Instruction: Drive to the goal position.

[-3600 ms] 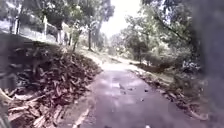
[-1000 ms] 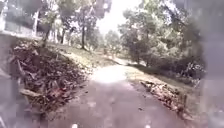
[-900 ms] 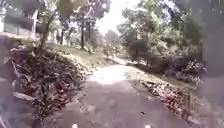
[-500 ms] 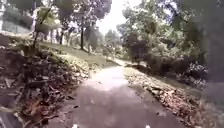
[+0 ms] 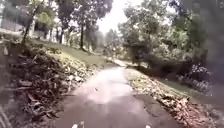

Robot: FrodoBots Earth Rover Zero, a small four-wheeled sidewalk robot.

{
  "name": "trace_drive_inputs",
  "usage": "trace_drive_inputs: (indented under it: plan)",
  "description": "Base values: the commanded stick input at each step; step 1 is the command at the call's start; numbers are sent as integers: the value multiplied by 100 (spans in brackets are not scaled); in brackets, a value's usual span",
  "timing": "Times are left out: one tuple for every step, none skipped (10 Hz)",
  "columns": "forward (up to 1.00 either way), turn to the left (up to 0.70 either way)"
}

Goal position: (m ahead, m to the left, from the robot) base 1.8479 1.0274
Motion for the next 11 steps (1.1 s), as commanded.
trace_drive_inputs:
  plan:
    - [100, 0]
    - [100, 0]
    - [100, 0]
    - [100, 0]
    - [100, 0]
    - [100, 0]
    - [100, 0]
    - [100, 0]
    - [100, 0]
    - [100, 0]
    - [100, 0]
